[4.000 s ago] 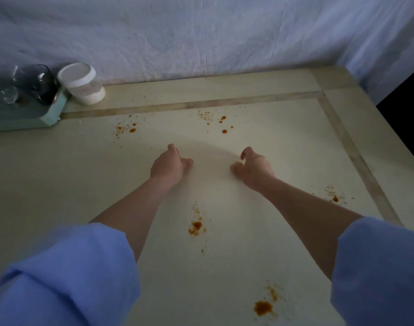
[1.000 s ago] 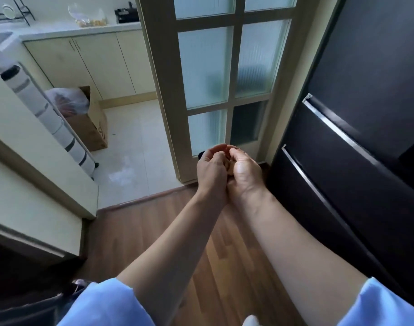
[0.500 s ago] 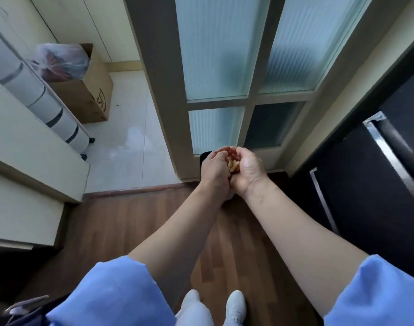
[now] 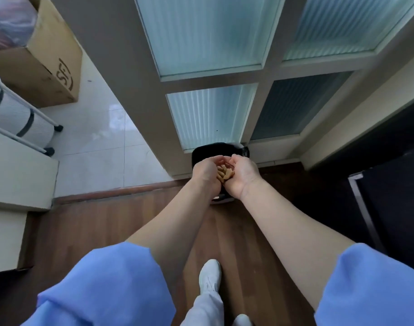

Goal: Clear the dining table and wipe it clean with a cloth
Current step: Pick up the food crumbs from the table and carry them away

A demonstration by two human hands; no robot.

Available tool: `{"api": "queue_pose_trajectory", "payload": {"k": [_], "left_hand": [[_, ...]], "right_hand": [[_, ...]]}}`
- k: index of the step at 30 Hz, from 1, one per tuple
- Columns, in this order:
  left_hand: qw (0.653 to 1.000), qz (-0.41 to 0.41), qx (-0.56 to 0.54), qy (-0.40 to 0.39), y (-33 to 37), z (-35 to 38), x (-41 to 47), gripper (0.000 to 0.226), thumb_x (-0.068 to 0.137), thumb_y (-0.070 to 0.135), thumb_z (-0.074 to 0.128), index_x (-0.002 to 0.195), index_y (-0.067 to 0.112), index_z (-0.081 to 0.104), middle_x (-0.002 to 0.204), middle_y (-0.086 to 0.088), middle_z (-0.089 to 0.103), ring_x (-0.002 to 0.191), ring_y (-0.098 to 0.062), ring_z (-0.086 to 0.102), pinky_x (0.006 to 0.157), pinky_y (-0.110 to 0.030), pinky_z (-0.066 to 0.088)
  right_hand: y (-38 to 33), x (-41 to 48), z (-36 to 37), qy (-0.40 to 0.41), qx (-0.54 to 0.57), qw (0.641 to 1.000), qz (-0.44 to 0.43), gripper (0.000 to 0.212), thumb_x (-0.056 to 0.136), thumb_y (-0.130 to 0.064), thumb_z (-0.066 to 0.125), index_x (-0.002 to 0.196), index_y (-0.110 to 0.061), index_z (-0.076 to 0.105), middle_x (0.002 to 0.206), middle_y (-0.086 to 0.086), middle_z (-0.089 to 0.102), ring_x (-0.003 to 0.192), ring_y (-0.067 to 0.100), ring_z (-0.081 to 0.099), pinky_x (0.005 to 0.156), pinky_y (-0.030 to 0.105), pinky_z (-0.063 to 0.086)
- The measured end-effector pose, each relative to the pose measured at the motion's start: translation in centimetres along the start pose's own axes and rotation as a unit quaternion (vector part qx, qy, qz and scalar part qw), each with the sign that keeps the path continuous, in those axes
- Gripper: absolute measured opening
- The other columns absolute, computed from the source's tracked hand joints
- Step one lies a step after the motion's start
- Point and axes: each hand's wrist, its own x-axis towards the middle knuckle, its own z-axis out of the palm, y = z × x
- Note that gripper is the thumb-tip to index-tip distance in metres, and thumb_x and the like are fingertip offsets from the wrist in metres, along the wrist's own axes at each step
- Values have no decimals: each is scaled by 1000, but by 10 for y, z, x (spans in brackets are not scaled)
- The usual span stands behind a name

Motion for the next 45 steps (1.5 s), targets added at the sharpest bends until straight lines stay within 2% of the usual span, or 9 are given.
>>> {"api": "queue_pose_trajectory", "payload": {"k": [4,7,8,11,13,24,29,35,45], "left_hand": [[1000,-12,25,6,12,2,42,15,95,8,43,93,-2,55,80,-13,54,56,-18,54,47,-26,47],[997,-11,78,15,21,2,51,19,97,19,43,104,5,53,88,-9,51,65,-19,51,42,-19,48],[996,-7,84,26,24,1,55,18,96,20,45,99,6,56,82,-7,52,62,-18,55,40,-15,47],[991,15,129,41,29,-6,54,33,93,21,48,121,4,54,106,-7,57,96,-17,57,90,-25,43],[985,24,166,28,35,-7,39,37,93,20,48,127,5,50,116,-6,51,109,-20,46,103,-32,33],[961,154,228,18,81,-29,-132,20,86,3,45,84,13,62,84,-5,62,81,-18,56,69,-25,42],[949,234,202,53,79,-72,-255,21,87,2,46,98,9,62,96,-10,62,89,-21,56,67,-24,42],[920,330,144,153,37,-152,-403,13,85,7,54,81,16,62,86,-7,62,83,-19,55,68,-24,43],[800,421,8,427,-108,-318,-633,13,91,9,51,92,13,63,87,-5,61,81,-14,53,73,-25,44]], "right_hand": [[-12,41,5,28,-17,999,1,29,98,-16,39,114,1,56,113,14,55,111,29,59,101,41,42],[-24,47,5,45,-60,997,8,42,100,-17,36,140,-6,41,150,11,36,141,26,29,113,41,24],[-27,48,4,44,-74,996,6,42,100,-16,36,140,-7,41,151,9,35,142,26,27,113,42,22],[-34,43,5,35,-122,992,-4,39,98,-11,39,137,-6,44,147,11,41,138,26,32,112,44,23],[-35,33,10,27,-176,984,-19,34,96,-6,42,129,-5,51,141,12,46,135,26,36,111,42,25],[-40,-131,61,-145,-430,885,-100,23,92,1,44,81,-8,62,84,11,62,85,21,58,87,29,51],[-18,-237,75,-250,-508,807,-169,21,91,-2,45,84,-10,63,86,12,66,76,19,61,69,24,50],[51,-371,70,-402,-567,697,-176,19,90,-2,50,82,-12,64,79,9,65,68,19,61,60,19,49],[252,-566,39,-615,-627,453,-154,18,89,-6,59,78,-18,66,77,10,63,68,18,56,62,25,50]]}}
